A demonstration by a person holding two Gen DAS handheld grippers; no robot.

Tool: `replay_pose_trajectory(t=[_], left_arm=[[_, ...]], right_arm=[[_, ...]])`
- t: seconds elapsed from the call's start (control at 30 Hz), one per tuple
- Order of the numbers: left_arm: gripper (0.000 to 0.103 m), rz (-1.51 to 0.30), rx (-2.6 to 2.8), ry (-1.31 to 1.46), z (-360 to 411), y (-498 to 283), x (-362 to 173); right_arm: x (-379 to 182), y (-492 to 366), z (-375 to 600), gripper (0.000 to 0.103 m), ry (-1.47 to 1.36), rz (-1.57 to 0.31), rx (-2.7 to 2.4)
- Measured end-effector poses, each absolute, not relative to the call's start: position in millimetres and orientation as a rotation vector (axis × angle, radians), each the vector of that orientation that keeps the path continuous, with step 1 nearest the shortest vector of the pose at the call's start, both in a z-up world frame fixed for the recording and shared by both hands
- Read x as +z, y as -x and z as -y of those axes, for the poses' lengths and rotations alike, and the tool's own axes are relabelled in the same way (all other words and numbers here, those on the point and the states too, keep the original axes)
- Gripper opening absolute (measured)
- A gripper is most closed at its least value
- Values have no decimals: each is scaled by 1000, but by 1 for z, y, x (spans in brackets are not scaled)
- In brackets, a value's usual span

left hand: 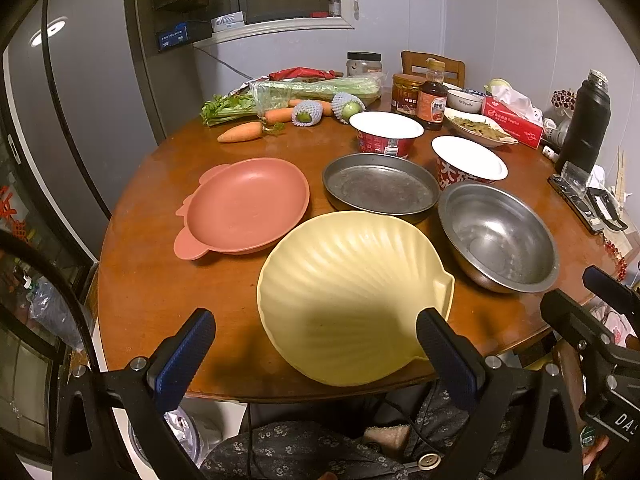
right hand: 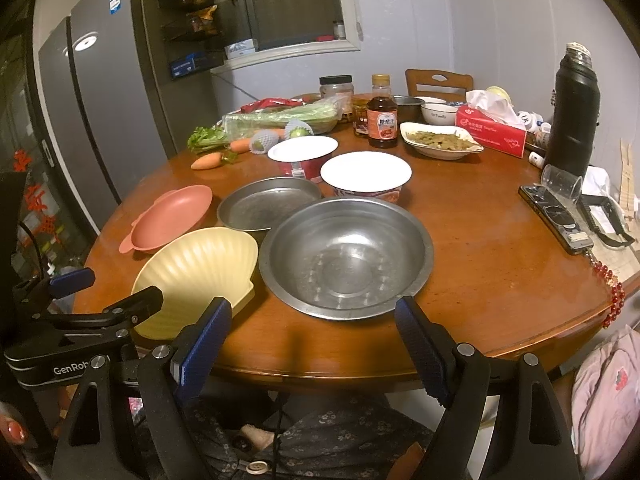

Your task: Organize plates and bowls

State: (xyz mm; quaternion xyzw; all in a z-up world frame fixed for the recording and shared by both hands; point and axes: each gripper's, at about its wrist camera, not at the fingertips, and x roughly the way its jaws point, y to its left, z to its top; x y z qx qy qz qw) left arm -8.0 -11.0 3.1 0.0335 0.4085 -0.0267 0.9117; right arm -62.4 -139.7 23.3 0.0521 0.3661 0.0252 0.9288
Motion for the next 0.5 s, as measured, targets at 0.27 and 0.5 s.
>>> replay_pose_trajectory(t=[0.27,0.5], left_arm=[[101,-837,-62,-63,10,8,5],[101,-831,-75,-48,6,8,6]], right_arm=[[24,62,139,85,-105,-750,53],[27,61,139,85,-106,-749,46]])
